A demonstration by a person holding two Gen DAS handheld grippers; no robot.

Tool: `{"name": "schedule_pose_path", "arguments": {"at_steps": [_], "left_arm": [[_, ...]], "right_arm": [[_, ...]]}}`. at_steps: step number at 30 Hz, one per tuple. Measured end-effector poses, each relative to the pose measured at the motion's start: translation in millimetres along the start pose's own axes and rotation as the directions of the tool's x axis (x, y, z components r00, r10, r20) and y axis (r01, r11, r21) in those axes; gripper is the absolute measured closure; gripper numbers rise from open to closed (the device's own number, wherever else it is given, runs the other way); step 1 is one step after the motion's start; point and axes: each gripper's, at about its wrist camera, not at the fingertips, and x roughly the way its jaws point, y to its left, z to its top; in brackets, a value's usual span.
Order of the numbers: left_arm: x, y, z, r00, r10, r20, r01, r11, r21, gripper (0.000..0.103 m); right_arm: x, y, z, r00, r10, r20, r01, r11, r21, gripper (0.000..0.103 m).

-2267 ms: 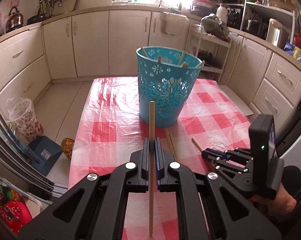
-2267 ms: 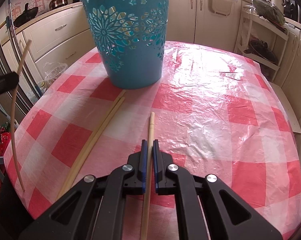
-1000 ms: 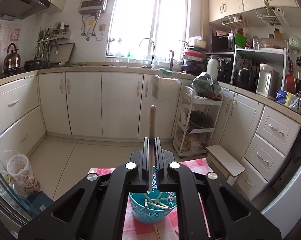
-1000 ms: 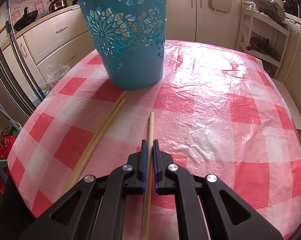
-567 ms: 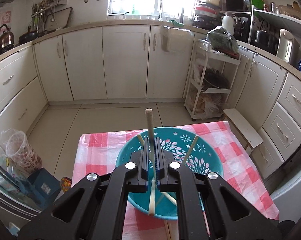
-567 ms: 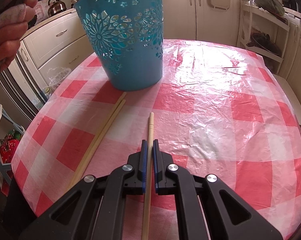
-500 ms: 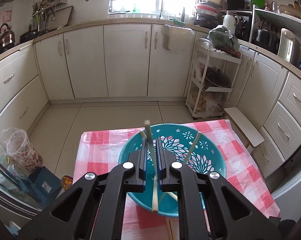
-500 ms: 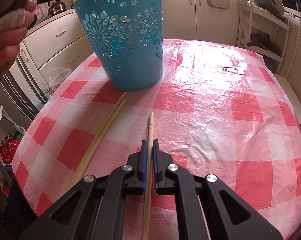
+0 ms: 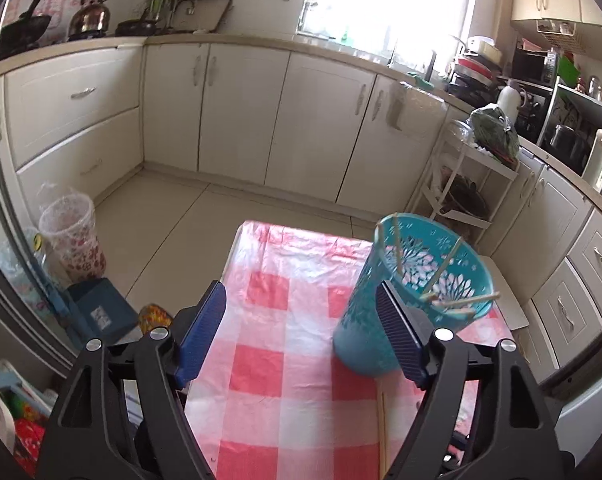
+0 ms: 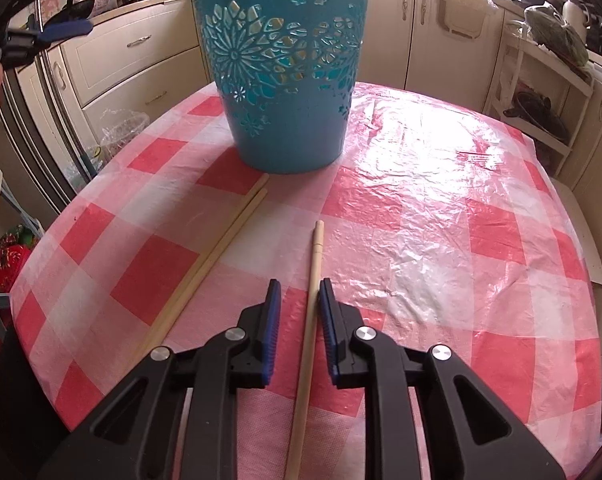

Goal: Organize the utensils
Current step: 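Lift the right tool's stick over the basket and open the right tool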

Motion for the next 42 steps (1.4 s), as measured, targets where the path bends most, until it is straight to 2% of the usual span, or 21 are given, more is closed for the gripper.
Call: {"name": "schedule_pose_path", "arguments": {"at_steps": [2, 5, 8, 12, 16, 20, 22, 23, 26, 30, 34, 42], "left_arm": [[9.9, 14.2, -22.8, 0.998, 0.005, -0.058, -0.007, 0.999, -0.032, 0.029], [24.2, 24.2, -57.3, 0.992, 0.002, -0.130, -0.009, 0.999, -0.052, 0.029], [36.4, 23.8, -83.5, 0.986, 0.004, -0.167, -0.008, 1.000, -0.026, 0.029], [52.4, 22.8, -101.6, 0.981, 0.006, -0.195, -0.011, 1.000, -0.025, 0.029], [63.5, 23.1, -113.1, 0.976, 0.010, -0.218, -0.020, 0.999, -0.041, 0.029], [62.7, 20.4, -113.7, 0.981, 0.012, -0.196, -0.016, 1.000, -0.020, 0.029], [63.4, 18.0, -114.6, 0.980, 0.010, -0.199, -0.012, 1.000, -0.011, 0.029], [61.8, 16.5, -113.9, 0.982, 0.008, -0.191, -0.009, 1.000, -0.005, 0.029], [59.9, 14.7, -114.0, 0.984, -0.001, -0.180, 0.002, 1.000, 0.003, 0.029], [60.2, 15.0, -114.1, 0.983, -0.018, -0.184, 0.017, 1.000, -0.004, 0.029], [62.5, 17.7, -113.7, 0.981, -0.030, -0.194, 0.027, 0.999, -0.022, 0.029], [63.8, 18.6, -114.1, 0.979, -0.032, -0.201, 0.027, 0.999, -0.024, 0.029]], "right_arm": [[-0.9, -4.1, -0.8, 1.000, 0.005, -0.001, -0.005, 1.000, 0.021, 0.097], [-6.5, -19.5, -2.2, 0.998, 0.057, 0.005, -0.058, 0.992, 0.115, 0.097], [-33.8, -32.7, 2.2, 0.985, 0.140, 0.102, -0.158, 0.969, 0.191, 0.097], [-84.2, -43.5, 22.9, 0.923, 0.255, 0.289, -0.330, 0.910, 0.251, 0.097], [-125.2, -42.4, 73.6, 0.841, 0.296, 0.452, -0.425, 0.879, 0.216, 0.097], [-144.2, -35.8, 137.8, 0.750, 0.281, 0.599, -0.470, 0.864, 0.183, 0.097], [-137.8, -32.9, 167.6, 0.718, 0.257, 0.647, -0.476, 0.860, 0.186, 0.097], [-132.0, -31.4, 178.1, 0.711, 0.239, 0.661, -0.471, 0.860, 0.195, 0.097], [-105.3, -33.7, 203.2, 0.719, 0.174, 0.673, -0.438, 0.866, 0.243, 0.097], [-69.9, -44.6, 217.5, 0.769, 0.104, 0.630, -0.382, 0.865, 0.324, 0.097], [-52.3, -45.3, 217.1, 0.802, 0.073, 0.592, -0.322, 0.888, 0.328, 0.097], [-39.2, -36.3, 212.8, 0.836, 0.067, 0.544, -0.261, 0.922, 0.287, 0.096]]}}
